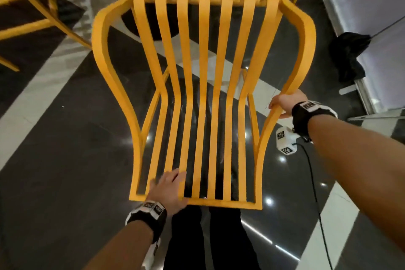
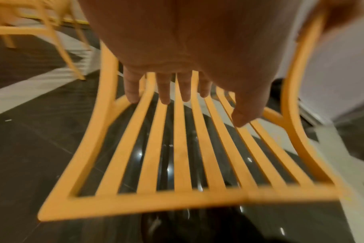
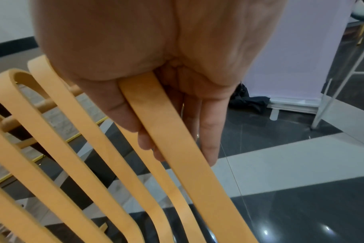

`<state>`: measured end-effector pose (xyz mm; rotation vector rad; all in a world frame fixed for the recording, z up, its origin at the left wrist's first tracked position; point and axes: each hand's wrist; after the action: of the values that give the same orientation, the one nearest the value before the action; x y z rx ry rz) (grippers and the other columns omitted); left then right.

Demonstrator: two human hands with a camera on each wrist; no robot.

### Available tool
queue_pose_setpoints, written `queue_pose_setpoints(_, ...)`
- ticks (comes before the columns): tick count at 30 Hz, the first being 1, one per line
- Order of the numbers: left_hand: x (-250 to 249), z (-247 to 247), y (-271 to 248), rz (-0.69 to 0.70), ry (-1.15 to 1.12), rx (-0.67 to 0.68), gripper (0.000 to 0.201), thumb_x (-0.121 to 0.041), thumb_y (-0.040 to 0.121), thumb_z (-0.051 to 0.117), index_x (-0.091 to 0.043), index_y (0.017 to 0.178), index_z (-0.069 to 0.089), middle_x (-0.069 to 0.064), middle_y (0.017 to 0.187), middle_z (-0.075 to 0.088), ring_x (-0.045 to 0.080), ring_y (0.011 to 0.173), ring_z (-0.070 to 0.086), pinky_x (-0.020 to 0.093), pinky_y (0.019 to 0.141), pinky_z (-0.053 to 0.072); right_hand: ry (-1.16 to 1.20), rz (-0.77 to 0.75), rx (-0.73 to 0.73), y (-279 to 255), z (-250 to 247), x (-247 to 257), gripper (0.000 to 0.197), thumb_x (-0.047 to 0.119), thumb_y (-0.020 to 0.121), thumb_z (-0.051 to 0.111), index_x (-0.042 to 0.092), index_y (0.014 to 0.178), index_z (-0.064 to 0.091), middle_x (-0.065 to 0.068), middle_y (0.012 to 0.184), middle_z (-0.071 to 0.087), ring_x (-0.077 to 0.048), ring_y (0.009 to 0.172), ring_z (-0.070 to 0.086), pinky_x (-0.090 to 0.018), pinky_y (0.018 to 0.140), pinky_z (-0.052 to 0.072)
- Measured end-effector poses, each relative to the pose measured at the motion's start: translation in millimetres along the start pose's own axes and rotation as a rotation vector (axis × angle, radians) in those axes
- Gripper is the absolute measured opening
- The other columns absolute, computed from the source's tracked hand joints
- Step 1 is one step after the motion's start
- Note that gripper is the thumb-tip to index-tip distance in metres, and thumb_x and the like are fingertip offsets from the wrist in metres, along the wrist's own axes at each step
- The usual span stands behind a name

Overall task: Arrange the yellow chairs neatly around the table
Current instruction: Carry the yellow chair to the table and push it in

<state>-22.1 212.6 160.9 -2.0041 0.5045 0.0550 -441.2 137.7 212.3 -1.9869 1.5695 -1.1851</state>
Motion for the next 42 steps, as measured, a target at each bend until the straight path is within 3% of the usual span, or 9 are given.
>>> queue_pose_setpoints(3, -9, 35, 7, 0.059, 0.19, 0.148, 0.101, -0.056, 0.08, 0.061, -0.038, 0.153, -0.007, -0.005, 0.164, -0.018, 0.03, 0.15, -0.015, 0.069, 0.112, -0.004, -0.061, -0.028, -0.001, 7, -15, 21, 0.05, 0.013, 0.054, 0.077, 0.004, 0.103, 0.071, -0.011, 0.084, 0.077, -0.026, 0.061, 0.075, -0.037, 0.051, 0.061)
queue_pose_setpoints(8, -1, 48, 33, -0.034, 0.224, 0.051, 0.119, -0.031, 0.08, 0.072, -0.034, 0.147, -0.026, 0.001, 0.158, -0.033, 0.037, 0.141, -0.031, 0.072, 0.109, -0.007, -0.12, -0.058, -0.011, 13, -28, 46, 0.037, 0.018, 0.057, 0.073, 0.007, 0.092, 0.077, -0.01, 0.085, 0.077, -0.028, 0.067, 0.076, -0.041, 0.061, 0.064)
queue_pose_setpoints(13, 21, 32, 43, -0.098, 0.236, 0.059, 0.12, -0.005, 0.082, 0.065, -0.04, 0.143, -0.032, 0.0, 0.157, -0.034, 0.046, 0.144, -0.023, 0.076, 0.109, 0.001, -0.087, -0.044, -0.016, 18, -34, 51, 0.032, 0.018, 0.059, 0.067, 0.005, 0.086, 0.08, -0.013, 0.083, 0.078, -0.031, 0.07, 0.077, -0.044, 0.07, 0.064)
queue_pose_setpoints(20, 15, 30, 39, -0.137, 0.265, 0.018, 0.115, -0.003, 0.087, 0.056, -0.039, 0.139, -0.04, 0.014, 0.15, 0.041, 0.054, 0.143, 0.006, 0.08, 0.104, -0.005, 0.041, -0.029, -0.02, 26, -42, 44, 0.019, 0.014, 0.07, 0.063, 0.004, 0.082, 0.073, -0.016, 0.09, 0.078, -0.033, 0.079, 0.076, -0.046, 0.078, 0.062)
queue_pose_setpoints(24, 6, 12, 32, -0.148, 0.214, 0.038, 0.125, 0.0, 0.083, 0.062, -0.041, 0.135, -0.044, 0.019, 0.139, 0.054, 0.052, 0.145, 0.007, 0.08, 0.104, -0.009, -0.054, -0.106, -0.119, 18, -42, 42, 0.053, 0.04, 0.077, 0.069, 0.009, 0.12, 0.06, -0.016, 0.113, 0.071, -0.035, 0.098, 0.07, -0.048, 0.085, 0.059)
queue_pose_setpoints(28, -17, -14, 15, -0.146, 0.174, 0.041, 0.123, -0.008, 0.084, 0.065, -0.041, 0.136, -0.042, 0.024, 0.146, 0.046, 0.053, 0.144, 0.008, 0.08, 0.104, -0.009, -0.306, -0.202, -0.095, -39, -25, -9, 0.097, 0.04, 0.082, 0.072, 0.019, 0.156, 0.013, -0.014, 0.157, 0.034, -0.037, 0.138, 0.041, -0.046, 0.108, 0.039)
queue_pose_setpoints(34, -62, -76, -19, -0.083, 0.216, -0.033, 0.124, -0.009, 0.079, 0.074, -0.034, 0.148, -0.026, 0.01, 0.159, 0.024, 0.055, 0.139, 0.021, 0.079, 0.105, -0.001, -1.084, -0.193, 0.474, -117, 0, -110, 0.114, 0.062, 0.064, 0.072, 0.038, 0.155, 0.008, -0.005, 0.165, 0.001, -0.036, 0.151, -0.006, -0.064, 0.118, 0.014)
queue_pose_setpoints(38, -80, -105, -35, -0.091, 0.22, -0.005, 0.128, -0.001, 0.072, 0.078, -0.038, 0.151, -0.015, 0.003, 0.163, -0.022, 0.054, 0.138, 0.022, 0.076, 0.108, 0.001, -1.112, -0.217, 0.315, -125, -20, -110, 0.095, 0.04, 0.079, 0.073, 0.053, 0.149, 0.009, 0.001, 0.165, -0.008, -0.036, 0.149, -0.019, -0.071, 0.109, 0.027)
queue_pose_setpoints(42, -70, -104, -44, -0.036, 0.253, -0.067, 0.105, -0.012, 0.085, 0.066, -0.036, 0.153, -0.009, 0.003, 0.165, -0.016, 0.044, 0.144, 0.019, 0.069, 0.114, 0.008, -1.242, -0.24, 0.333, -120, -21, -107, 0.076, 0.023, 0.097, 0.052, 0.06, 0.146, 0.008, 0.004, 0.166, -0.009, -0.045, 0.146, -0.02, -0.068, 0.108, 0.031)
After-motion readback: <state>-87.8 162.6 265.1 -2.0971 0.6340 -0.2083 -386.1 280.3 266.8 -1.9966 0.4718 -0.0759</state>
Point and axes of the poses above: each hand's wrist, its own y-axis towards the middle knuckle, its own z-axis out of the palm, x = y × z
